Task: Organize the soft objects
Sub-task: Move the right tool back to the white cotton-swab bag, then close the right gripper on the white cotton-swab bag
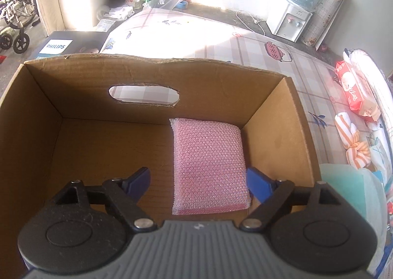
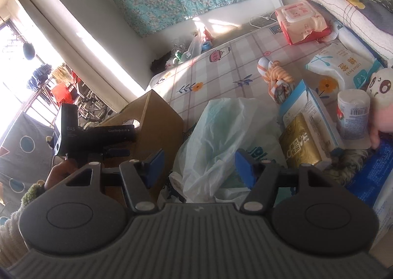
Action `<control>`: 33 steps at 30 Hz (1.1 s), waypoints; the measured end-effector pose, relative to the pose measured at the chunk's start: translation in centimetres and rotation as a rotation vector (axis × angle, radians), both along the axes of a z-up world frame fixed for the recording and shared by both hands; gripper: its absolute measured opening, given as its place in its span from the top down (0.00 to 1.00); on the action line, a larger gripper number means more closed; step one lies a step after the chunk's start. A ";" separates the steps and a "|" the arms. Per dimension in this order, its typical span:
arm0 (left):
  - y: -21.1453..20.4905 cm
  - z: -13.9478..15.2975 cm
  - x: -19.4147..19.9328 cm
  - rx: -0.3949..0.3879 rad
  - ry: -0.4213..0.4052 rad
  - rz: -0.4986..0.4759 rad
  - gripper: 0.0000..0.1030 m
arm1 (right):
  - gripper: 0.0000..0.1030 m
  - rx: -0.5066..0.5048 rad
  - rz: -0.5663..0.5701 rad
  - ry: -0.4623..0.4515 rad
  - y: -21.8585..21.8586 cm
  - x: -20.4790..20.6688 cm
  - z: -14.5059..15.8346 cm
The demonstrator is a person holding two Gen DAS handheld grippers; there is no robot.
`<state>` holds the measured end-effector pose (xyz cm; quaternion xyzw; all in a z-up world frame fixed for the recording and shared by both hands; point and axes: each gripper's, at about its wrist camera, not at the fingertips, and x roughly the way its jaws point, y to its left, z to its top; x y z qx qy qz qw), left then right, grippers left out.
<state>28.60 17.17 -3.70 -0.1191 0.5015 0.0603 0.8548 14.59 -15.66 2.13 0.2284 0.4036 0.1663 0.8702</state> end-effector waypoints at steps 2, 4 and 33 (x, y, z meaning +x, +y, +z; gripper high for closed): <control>0.1 1.2 -0.9 0.010 -0.023 0.009 0.13 | 0.38 -0.005 -0.022 -0.002 -1.1 -0.8 -0.1; 0.2 2.5 -2.0 0.018 -0.052 0.028 0.13 | 0.38 -0.013 -0.043 -0.006 -2.2 -1.5 0.0; -31.9 1.3 7.7 -0.052 0.015 -0.541 0.35 | 0.50 -0.162 -0.025 0.216 -17.4 23.0 -2.6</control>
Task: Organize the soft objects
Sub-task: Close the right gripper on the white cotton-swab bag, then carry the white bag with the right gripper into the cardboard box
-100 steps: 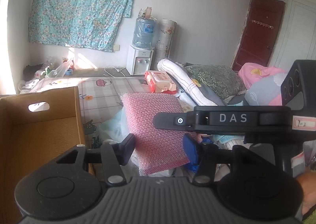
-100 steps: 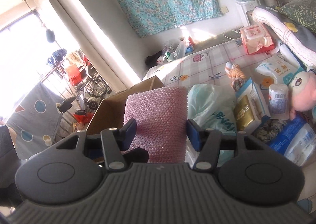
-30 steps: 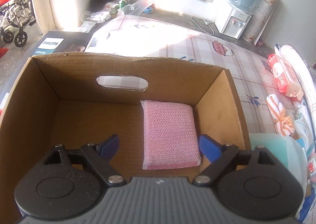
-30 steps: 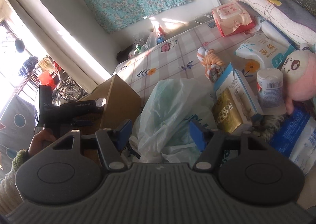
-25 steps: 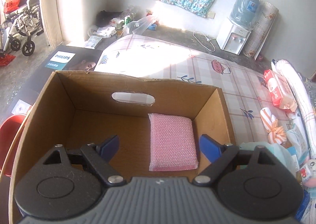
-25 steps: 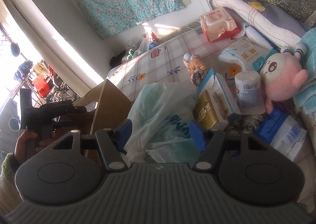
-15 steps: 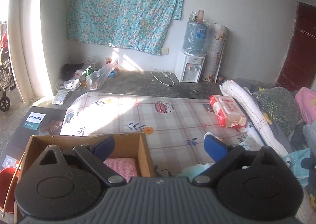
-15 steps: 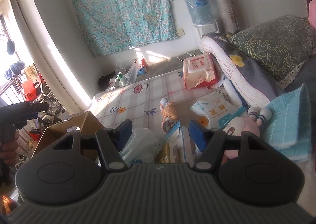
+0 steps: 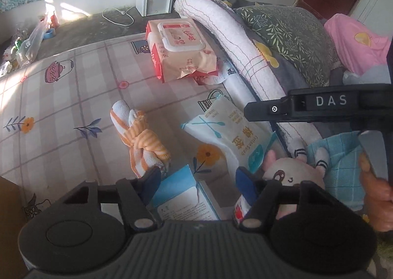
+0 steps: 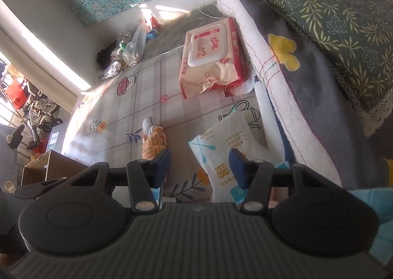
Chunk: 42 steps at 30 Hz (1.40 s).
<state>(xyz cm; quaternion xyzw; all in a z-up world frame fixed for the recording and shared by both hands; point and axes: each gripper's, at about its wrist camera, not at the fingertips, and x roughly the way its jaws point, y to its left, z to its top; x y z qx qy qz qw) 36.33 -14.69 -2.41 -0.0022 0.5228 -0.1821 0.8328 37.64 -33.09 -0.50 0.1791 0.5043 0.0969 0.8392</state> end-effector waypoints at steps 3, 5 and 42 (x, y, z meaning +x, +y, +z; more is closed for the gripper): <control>-0.7 -1.9 2.4 -0.049 0.074 0.014 0.38 | 0.50 0.009 0.012 0.051 -0.4 2.4 -2.2; -0.9 -2.8 3.5 -0.084 0.113 0.029 0.39 | 0.50 0.018 0.019 0.085 -0.6 3.8 -3.5; 3.2 6.3 0.1 -0.250 -0.028 0.051 0.93 | 0.74 0.150 0.046 -0.028 2.6 -0.9 4.6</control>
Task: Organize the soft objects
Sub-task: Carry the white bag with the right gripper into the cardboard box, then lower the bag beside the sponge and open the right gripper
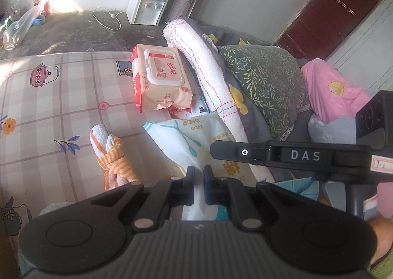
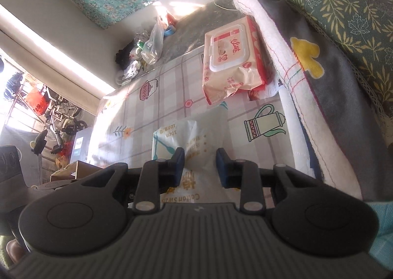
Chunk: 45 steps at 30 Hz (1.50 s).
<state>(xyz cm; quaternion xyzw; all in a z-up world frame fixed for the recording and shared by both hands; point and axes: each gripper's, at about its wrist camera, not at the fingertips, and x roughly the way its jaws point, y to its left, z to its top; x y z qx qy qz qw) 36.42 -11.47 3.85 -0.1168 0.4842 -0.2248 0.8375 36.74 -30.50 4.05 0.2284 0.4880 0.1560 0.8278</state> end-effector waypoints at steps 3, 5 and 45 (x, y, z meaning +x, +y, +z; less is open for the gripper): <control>3.9 3.3 -3.2 -0.020 -0.046 0.023 0.93 | 0.74 0.019 0.040 -0.040 2.9 -2.7 3.6; 6.6 5.1 -5.4 -0.024 -0.079 0.045 0.92 | 0.73 0.030 0.078 -0.064 5.5 -4.0 5.4; 39.0 -9.0 -8.3 0.258 0.123 0.441 0.92 | 0.72 -0.137 0.488 0.238 49.5 0.2 -10.0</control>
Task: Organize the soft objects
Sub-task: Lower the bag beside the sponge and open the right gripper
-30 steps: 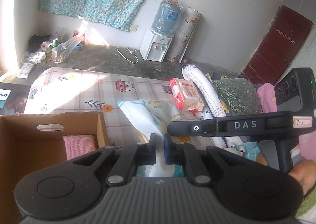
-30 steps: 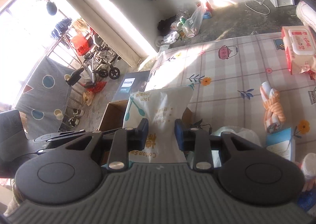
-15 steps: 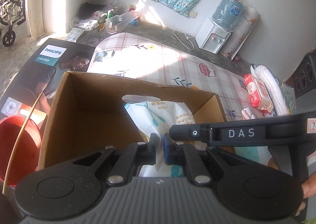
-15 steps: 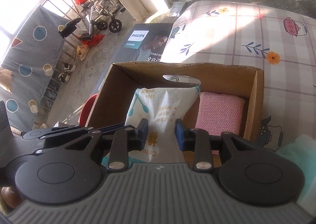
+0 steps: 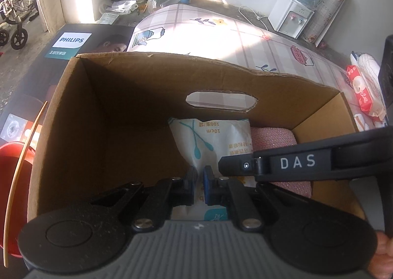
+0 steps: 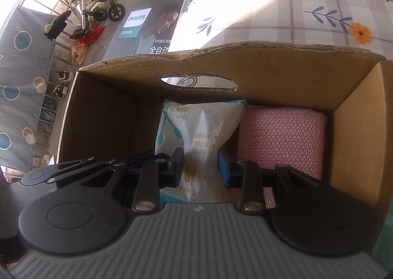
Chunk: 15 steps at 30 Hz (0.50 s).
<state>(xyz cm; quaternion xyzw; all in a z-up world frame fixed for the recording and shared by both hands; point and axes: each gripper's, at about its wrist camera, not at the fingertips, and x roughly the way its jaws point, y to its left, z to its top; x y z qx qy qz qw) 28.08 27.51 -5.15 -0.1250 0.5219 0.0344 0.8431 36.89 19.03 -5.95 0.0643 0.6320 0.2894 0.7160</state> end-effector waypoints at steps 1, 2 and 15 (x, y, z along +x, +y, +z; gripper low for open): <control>0.0 -0.2 0.1 0.005 0.008 0.000 0.92 | 0.71 -0.004 0.002 -0.001 0.0 0.0 -0.1; 0.0 -0.4 0.1 0.009 0.014 0.000 0.92 | 0.71 -0.009 0.000 0.000 0.0 0.0 -0.2; -0.9 1.2 -1.1 0.063 -0.019 0.012 0.86 | 0.52 0.073 -0.032 -0.061 -1.8 -0.2 3.1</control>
